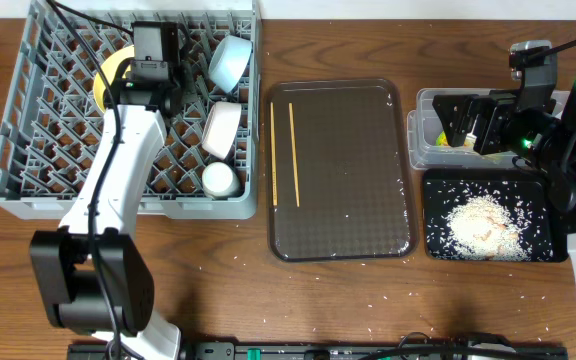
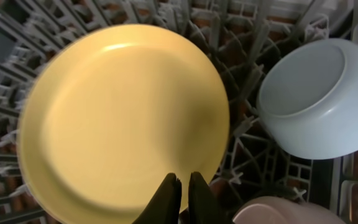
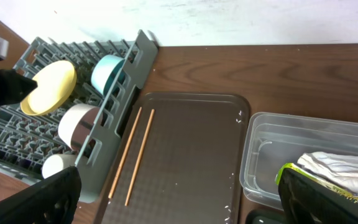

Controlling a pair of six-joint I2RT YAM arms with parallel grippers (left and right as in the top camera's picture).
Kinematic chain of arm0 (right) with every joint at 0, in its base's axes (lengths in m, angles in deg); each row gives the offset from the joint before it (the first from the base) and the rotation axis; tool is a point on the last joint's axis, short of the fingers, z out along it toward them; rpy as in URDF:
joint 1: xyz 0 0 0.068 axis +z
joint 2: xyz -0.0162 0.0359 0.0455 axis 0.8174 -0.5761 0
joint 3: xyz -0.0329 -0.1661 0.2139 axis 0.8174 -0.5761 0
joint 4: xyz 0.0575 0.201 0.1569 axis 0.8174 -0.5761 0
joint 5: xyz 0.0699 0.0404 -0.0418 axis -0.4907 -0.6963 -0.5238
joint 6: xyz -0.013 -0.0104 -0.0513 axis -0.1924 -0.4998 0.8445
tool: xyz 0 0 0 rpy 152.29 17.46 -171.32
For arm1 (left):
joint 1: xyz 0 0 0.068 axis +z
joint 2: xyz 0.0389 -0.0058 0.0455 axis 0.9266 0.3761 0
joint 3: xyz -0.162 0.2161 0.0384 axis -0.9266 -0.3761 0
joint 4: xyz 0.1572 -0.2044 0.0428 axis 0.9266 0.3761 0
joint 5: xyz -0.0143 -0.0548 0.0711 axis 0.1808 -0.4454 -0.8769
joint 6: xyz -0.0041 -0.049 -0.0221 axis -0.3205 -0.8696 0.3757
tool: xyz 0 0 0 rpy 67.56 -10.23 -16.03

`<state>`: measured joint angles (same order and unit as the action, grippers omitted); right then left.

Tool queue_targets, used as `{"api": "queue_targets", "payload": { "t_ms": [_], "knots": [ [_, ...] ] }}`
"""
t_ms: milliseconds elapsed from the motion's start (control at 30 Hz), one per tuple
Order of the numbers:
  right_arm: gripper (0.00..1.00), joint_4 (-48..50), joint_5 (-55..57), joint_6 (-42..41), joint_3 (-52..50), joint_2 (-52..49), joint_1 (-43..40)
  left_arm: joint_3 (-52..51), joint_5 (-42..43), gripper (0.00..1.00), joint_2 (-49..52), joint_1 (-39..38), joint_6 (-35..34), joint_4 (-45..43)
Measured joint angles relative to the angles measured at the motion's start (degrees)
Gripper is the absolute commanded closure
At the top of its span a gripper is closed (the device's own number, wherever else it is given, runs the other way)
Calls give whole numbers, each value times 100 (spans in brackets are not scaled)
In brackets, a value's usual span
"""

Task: Sort waste into correct bins and load items into the dishwasher
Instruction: 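Lower yellow plate into rack slots and release left gripper, then release yellow plate in rack slots and open left gripper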

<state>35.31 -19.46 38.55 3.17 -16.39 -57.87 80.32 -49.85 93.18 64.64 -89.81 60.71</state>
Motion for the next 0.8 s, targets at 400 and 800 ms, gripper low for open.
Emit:
{"api": "queue_targets", "payload": {
  "t_ms": [400,800],
  "knots": [
    [1,-2,0,0,0,0,0,0,282,92,498,0,2,-256],
    [1,0,0,0,0,0,0,0,494,92,610,0,0,-299]
  ]
}}
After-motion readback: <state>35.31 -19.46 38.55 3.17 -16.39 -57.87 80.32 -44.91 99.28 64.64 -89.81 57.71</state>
